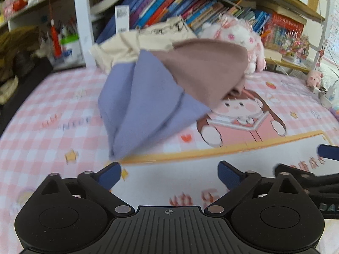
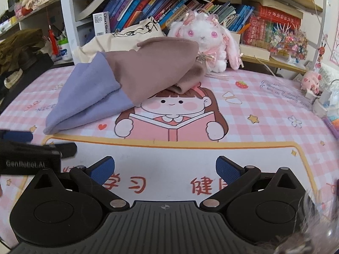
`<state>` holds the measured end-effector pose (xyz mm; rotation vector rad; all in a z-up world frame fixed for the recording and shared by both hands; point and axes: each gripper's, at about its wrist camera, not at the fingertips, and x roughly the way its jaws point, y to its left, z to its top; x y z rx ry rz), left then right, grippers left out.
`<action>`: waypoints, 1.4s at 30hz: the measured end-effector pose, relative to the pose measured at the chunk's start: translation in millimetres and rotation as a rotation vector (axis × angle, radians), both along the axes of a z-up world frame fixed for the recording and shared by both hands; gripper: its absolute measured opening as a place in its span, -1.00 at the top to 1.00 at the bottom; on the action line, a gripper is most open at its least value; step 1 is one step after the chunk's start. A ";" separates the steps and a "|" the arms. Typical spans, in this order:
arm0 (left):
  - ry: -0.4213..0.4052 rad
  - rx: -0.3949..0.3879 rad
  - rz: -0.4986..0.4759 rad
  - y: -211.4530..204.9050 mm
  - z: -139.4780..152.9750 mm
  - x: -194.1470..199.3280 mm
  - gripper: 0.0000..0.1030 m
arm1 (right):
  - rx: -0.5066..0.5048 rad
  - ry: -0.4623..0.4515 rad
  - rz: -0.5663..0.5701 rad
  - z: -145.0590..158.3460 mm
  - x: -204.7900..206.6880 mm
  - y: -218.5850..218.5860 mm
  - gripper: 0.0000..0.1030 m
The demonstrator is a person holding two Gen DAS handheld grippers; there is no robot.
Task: Fold clothes
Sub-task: 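Grasp the lavender sweater edge with the left gripper and lift it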
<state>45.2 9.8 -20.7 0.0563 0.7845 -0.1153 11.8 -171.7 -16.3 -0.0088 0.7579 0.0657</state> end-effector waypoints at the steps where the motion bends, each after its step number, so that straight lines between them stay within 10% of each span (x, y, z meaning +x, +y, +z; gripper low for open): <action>1: -0.017 0.017 -0.002 1.8 0.5 5.3 -0.73 | -0.007 0.001 -0.003 0.0 0.9 -0.2 -0.98; 17: 0.045 -0.010 0.075 12.2 -16.0 162.1 0.39 | 0.017 0.061 -0.057 2.8 1.1 -17.5 -0.97; 19: 0.061 -0.051 0.091 16.7 -16.2 169.9 0.83 | 0.029 0.066 -0.061 3.5 -2.2 -22.1 -0.97; 26: -0.214 -0.059 -0.147 -5.3 35.0 104.5 0.87 | 0.059 0.087 -0.077 -0.3 -10.2 -52.2 -0.96; 33: -0.157 0.058 -0.855 -47.5 29.6 -44.5 0.85 | 0.050 0.086 -0.100 -4.8 -8.2 -101.2 -0.96; 37: 0.062 0.190 -0.839 -37.2 -12.8 -85.3 0.66 | 0.044 0.076 -0.090 -2.6 -10.5 -129.7 -0.96; 42: -0.009 0.066 -0.526 -9.6 -4.0 -110.6 0.03 | 0.044 0.045 -0.040 10.7 -8.5 -148.9 -0.96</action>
